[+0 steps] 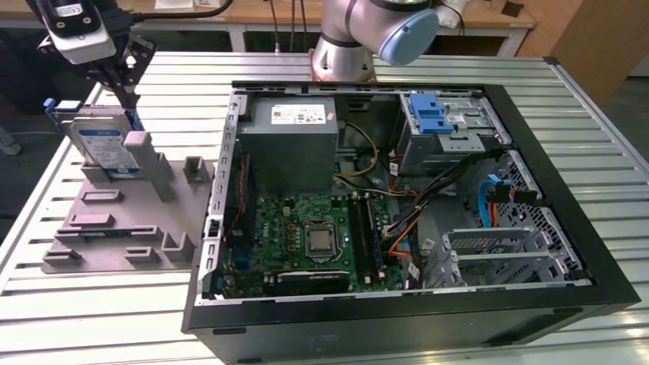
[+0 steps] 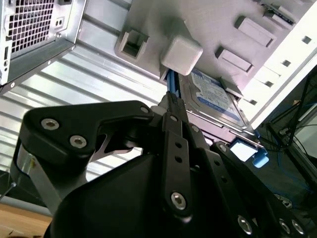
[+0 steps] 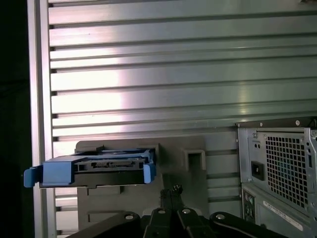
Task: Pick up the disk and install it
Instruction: 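Reach for the disk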
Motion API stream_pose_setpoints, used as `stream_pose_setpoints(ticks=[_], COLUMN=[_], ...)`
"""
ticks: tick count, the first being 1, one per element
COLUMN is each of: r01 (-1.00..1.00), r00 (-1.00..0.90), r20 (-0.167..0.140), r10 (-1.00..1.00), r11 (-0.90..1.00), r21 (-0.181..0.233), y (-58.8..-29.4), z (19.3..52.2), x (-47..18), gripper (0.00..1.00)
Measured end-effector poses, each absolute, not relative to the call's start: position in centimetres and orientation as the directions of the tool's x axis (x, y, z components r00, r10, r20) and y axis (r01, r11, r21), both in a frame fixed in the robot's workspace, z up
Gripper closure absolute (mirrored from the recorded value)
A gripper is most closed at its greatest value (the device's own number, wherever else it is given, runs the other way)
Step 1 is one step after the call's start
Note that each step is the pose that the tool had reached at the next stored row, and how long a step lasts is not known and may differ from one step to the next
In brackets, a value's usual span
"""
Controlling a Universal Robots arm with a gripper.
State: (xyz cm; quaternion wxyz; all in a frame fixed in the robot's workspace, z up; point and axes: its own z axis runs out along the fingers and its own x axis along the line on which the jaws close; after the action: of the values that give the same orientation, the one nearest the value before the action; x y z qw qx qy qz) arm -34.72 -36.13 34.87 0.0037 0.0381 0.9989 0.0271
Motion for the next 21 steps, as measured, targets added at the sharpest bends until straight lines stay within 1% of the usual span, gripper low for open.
stream_pose_setpoints(ticks=[21], r01=[0.076], r00=[-0.997], r20=[-0.005], r10=[0.076], r11=[0.996], r21=[0.054], y=[-36.12], z=[34.86], x=[-35.82], gripper=[0.89])
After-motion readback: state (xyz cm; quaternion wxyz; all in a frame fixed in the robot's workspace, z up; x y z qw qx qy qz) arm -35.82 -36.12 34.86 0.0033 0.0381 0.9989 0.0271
